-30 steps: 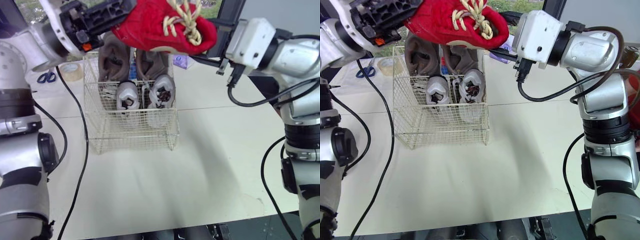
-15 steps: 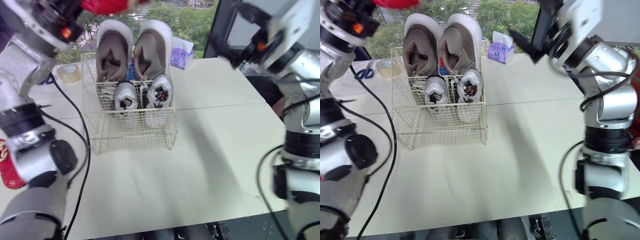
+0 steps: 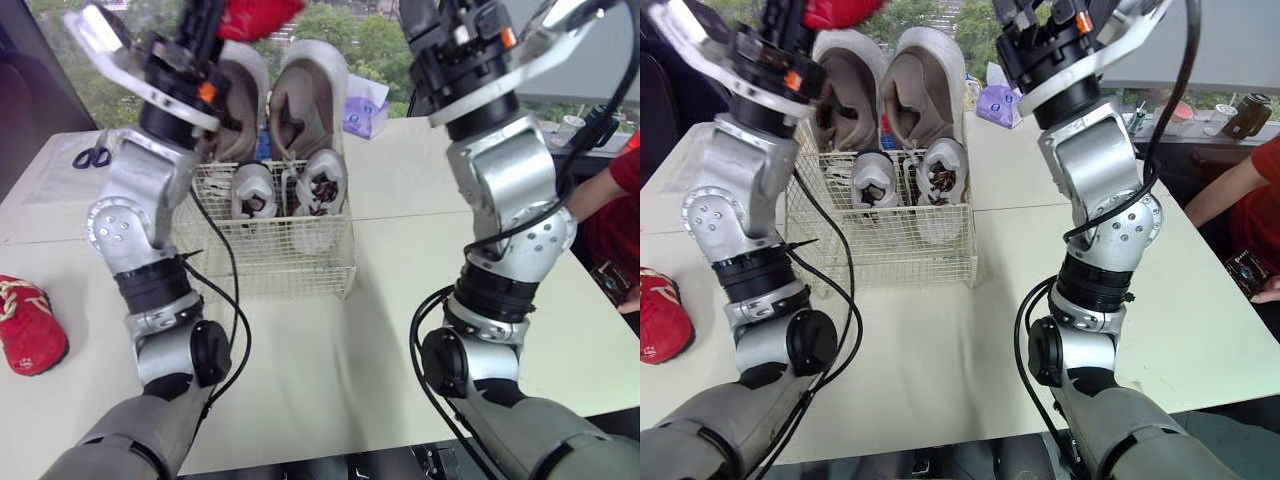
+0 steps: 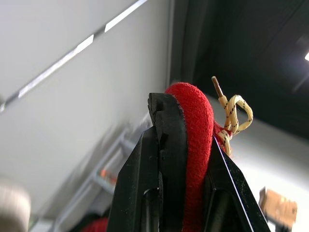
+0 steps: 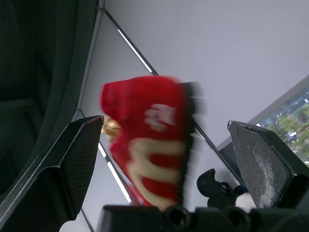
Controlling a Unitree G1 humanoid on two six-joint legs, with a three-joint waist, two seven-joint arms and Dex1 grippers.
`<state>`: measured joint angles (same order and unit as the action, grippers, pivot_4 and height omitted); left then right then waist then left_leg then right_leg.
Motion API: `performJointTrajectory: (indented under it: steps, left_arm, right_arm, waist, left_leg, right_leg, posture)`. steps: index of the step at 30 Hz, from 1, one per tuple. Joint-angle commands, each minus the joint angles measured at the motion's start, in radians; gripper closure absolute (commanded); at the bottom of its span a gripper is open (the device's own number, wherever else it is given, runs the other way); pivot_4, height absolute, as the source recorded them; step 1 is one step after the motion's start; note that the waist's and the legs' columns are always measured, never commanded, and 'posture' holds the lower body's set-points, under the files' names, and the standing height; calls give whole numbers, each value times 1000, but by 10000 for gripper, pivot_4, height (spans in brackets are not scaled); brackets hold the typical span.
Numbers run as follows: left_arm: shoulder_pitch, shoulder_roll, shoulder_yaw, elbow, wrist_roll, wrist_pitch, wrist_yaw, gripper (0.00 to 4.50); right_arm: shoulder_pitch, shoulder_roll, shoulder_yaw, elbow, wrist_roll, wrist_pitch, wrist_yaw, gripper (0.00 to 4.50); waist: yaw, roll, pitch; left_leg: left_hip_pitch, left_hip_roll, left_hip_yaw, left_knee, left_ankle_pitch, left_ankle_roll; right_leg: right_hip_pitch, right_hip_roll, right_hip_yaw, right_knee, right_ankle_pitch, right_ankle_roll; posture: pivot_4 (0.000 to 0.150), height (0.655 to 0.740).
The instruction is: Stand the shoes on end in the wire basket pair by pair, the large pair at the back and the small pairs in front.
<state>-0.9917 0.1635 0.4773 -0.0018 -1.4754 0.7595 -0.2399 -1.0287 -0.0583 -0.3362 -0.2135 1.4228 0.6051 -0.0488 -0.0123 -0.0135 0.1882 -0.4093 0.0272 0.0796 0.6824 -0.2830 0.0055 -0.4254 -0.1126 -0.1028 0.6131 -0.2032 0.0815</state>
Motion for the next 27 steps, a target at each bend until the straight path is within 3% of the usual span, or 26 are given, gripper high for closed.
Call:
performJointTrajectory:
  steps: [1, 9, 12, 17, 20, 21, 22, 27]
  left_arm:
    - [8, 13, -22, -45, -40, 4, -16, 42916]
    - [55, 45, -95, -53, 27, -5, -34, 42916]
    - [56, 43, -101, -56, 34, -10, -36, 42916]
    - [67, 53, -117, -67, 53, 0, -48, 42916]
    - [85, 72, -123, -82, 53, 13, -53, 42916]
    - [92, 83, -124, -86, 53, 20, -52, 32520]
    - [96, 90, -126, -87, 53, 24, -50, 29316]
    - [152, 157, -137, -156, 19, 80, -57, 3512]
  right_arm:
    - [-7, 2, 24, -26, -8, -29, 19, 368]
    - [-22, 1, 32, -24, 0, -70, 16, 368]
    - [-19, -6, 34, -26, 4, -67, 18, 7934]
    - [-19, -15, 34, -24, 10, -62, 19, 28093]
    - [-26, -21, 31, -22, 17, -60, 19, 31771]
    - [-29, -20, 31, -19, 16, -60, 21, 31831]
    - [-30, -19, 32, -17, 15, -60, 23, 31831]
    - [-42, -16, 36, -3, 10, -67, 34, 31831]
  waist:
    - [-1, 0, 0]
    - [1, 0, 0]
    - [1, 0, 0]
    - [0, 0, 0]
    - [0, 0, 0]
    - [-1, 0, 0]
    - [-1, 0, 0]
    - [-1, 0, 0]
  left_leg:
    - [0, 0, 0, 0, 0, 0]
    - [0, 0, 0, 0, 0, 0]
    - [0, 0, -1, 0, 0, 0]
    - [0, 1, -1, 0, 0, 0]
    - [0, 1, -1, 0, 0, 0]
    - [0, 1, -1, 0, 0, 0]
    - [0, 1, -1, 0, 0, 0]
    - [0, 2, -1, -1, 0, 1]
  right_leg:
    - [0, 0, 0, 0, 0, 0]
    - [0, 1, 0, -1, 0, 0]
    - [0, 0, 0, -1, 0, 0]
    - [0, 1, 0, -1, 0, 0]
    - [0, 1, 0, -1, 0, 0]
    - [0, 1, 0, -1, 0, 0]
    - [0, 1, 0, -1, 0, 0]
    - [-1, 1, 0, -1, 0, 0]
  posture:
    - [1500, 7400]
    - [1500, 7400]
    - [1500, 7400]
    - [1500, 7400]
    - [1500, 7400]
    - [1500, 7400]
    - [1500, 7400]
    - [1500, 7400]
